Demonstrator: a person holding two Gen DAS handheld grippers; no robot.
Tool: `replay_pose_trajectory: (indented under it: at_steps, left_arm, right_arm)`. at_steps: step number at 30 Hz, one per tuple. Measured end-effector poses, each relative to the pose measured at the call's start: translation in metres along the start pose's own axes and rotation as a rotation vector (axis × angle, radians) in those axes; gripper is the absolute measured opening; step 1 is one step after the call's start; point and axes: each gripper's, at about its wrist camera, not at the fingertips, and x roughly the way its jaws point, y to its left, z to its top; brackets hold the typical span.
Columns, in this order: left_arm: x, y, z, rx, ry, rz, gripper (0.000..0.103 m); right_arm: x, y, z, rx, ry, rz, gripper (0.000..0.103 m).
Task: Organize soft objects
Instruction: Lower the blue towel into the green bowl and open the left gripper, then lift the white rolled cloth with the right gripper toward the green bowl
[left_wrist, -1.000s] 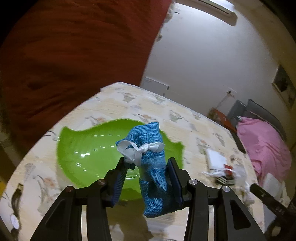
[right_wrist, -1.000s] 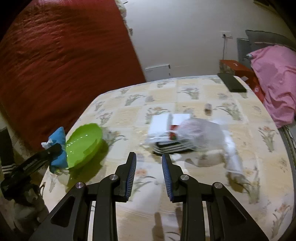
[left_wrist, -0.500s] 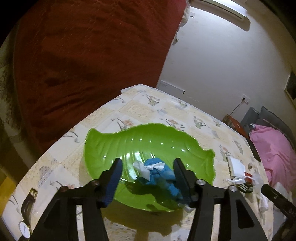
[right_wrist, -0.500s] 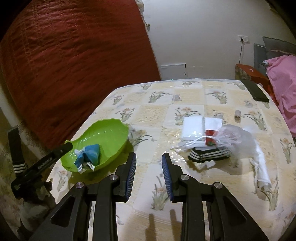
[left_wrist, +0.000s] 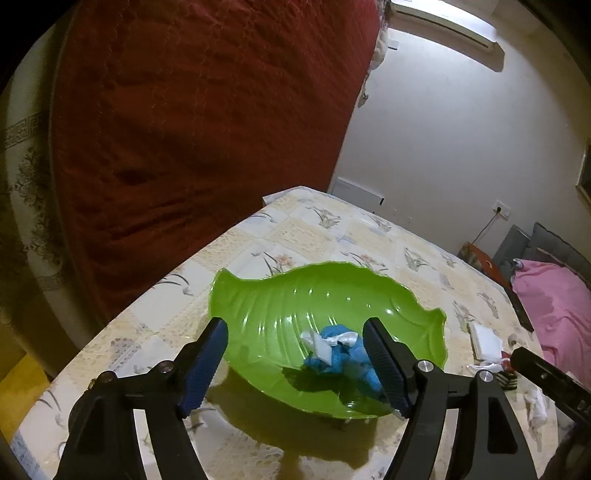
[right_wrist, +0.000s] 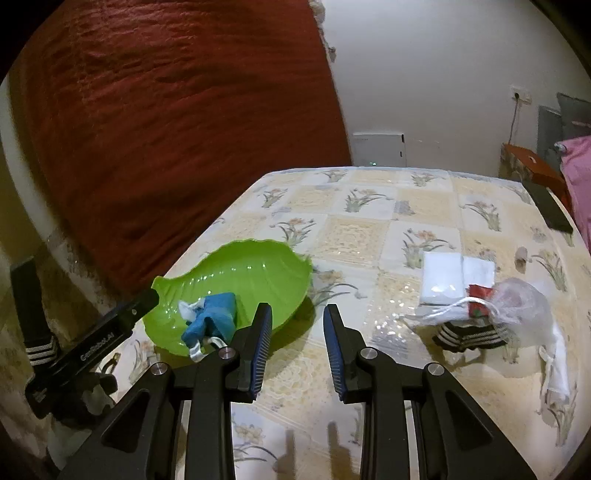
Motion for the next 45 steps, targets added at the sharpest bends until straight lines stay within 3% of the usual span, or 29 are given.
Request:
replay_pose_trajectory:
  at_steps: [6, 12, 24, 38, 45]
  left_arm:
    - [0.0, -0.008, -0.004, 0.024, 0.001, -0.021, 0.087]
    - [0.001, -0.021, -0.01, 0.044, 0.02, -0.053, 0.089]
    - [-0.006, -0.047, -0.015, 0.096, 0.014, -0.072, 0.092]
    - [-0.009, -0.065, -0.02, 0.122, 0.024, -0.07, 0.093]
    - [-0.01, -0.066, -0.021, 0.121, 0.035, -0.068, 0.093]
  right_arm:
    - [-0.007, -0.026, -0.016, 0.03, 0.003, -0.091, 0.03]
    - [-0.015, -0.09, -0.043, 0.168, 0.053, -0.235, 0.031]
    - [-0.055, -0.167, -0.058, 0.267, 0.01, -0.414, 0.036]
    - [-0.057, -0.2, -0.054, 0.215, -0.005, -0.503, 0.038]
    - [-0.054, -0.22, -0.05, 0.205, 0.008, -0.51, 0.048]
